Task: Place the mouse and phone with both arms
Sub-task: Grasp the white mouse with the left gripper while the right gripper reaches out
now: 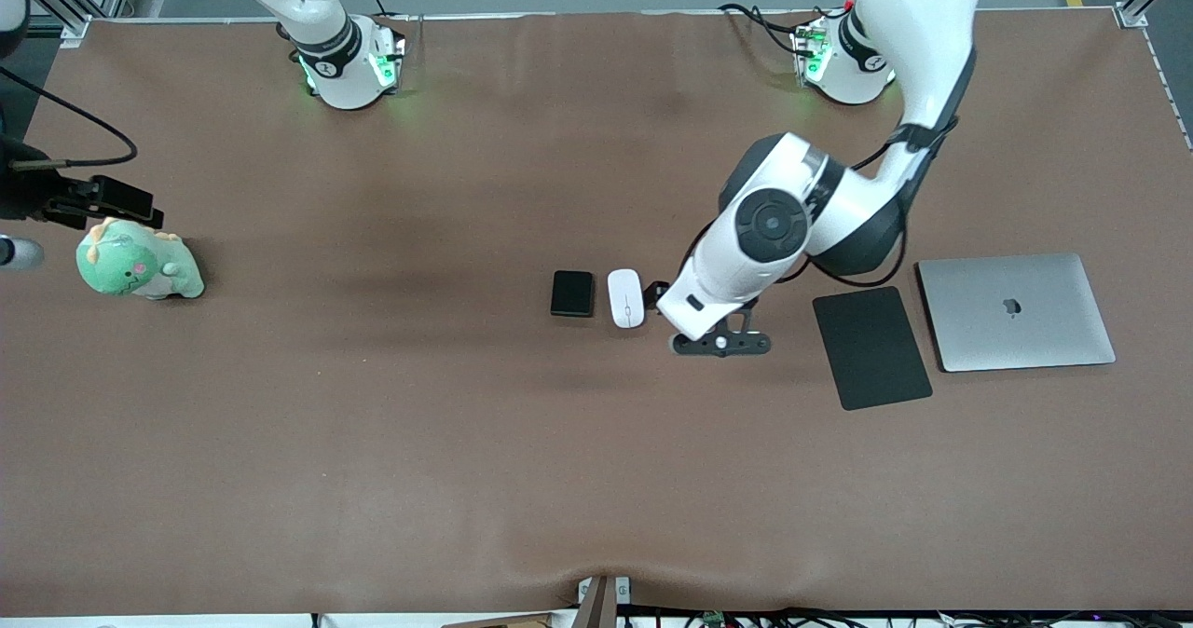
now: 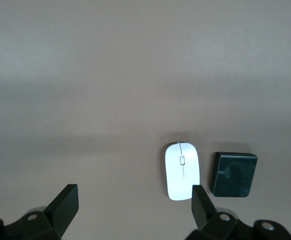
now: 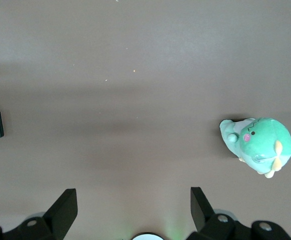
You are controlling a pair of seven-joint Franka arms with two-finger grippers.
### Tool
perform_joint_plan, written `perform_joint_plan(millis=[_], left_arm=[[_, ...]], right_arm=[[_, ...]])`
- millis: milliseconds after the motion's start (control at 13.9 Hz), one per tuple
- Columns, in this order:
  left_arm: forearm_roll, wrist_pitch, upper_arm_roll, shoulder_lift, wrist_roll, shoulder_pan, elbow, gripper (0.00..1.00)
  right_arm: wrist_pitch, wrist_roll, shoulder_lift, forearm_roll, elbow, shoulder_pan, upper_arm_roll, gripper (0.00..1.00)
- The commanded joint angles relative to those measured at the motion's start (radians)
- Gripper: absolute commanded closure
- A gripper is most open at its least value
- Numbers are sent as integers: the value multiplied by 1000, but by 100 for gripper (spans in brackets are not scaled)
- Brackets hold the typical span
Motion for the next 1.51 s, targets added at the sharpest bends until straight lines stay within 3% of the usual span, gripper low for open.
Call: perform_joint_plan(millis=[0,216,505,721,865,1442], left_arm=[[46,19,7,62,-14,-49,20,0],[105,113,4,113,-48,-78,14,0],[120,121,7,152,-180,-133,15,0],[121,125,13,174,-223,-166,7,9],[121,147,15,192,-275,-181,6,10],[178,199,15,248,-355,-198,4,14]], right_arm=[[-13,-7,10,4,21,16,7,0],[-4,2,14,7,15,42,7,0],[9,8,25,22,15,100,7,0],[16,22,39,25,15,129,7,0],[20,76,44,62,15,141,7,0],[69,169,94,102,15,213,7,0]])
